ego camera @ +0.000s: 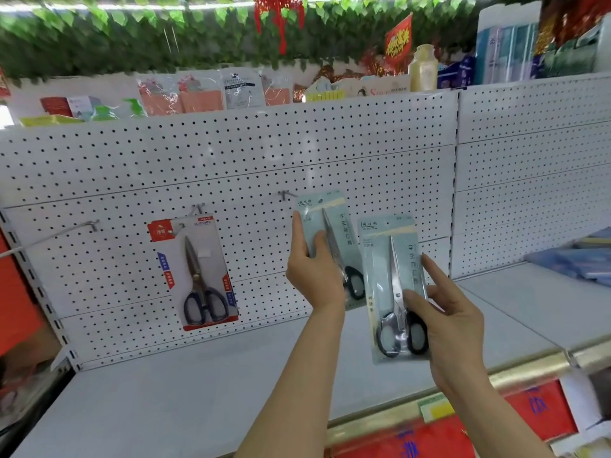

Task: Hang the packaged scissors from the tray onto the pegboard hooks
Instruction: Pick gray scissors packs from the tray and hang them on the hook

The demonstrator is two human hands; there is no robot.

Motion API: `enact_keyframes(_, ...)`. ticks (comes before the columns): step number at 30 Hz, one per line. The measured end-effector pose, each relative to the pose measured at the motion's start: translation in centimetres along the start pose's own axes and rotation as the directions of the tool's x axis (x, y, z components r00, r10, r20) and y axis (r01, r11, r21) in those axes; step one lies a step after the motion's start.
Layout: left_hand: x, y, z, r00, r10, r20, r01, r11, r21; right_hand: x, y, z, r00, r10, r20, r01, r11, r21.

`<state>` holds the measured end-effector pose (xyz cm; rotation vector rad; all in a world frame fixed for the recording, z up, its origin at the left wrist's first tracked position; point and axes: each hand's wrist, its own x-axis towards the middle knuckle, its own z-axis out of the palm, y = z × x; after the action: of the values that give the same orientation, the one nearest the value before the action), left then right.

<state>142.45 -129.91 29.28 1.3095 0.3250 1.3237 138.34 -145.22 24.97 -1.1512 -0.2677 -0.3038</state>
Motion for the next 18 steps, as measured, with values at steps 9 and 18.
enact_keyframes(9, 0.7, -0.2, 0.0, 1.0, -0.012, -0.028, 0.015, 0.993, 0.118, 1.5, -1.0, -1.2, 0.992, 0.048, 0.114, -0.051, 0.999, 0.02)
enact_keyframes(18, 1.4, -2.5, 1.4, 0.996, 0.03, -0.087, -0.003, 0.954, 0.299, 3.4, -1.0, -2.6, 0.96, 0.092, 0.264, -0.095, 0.995, -0.002)
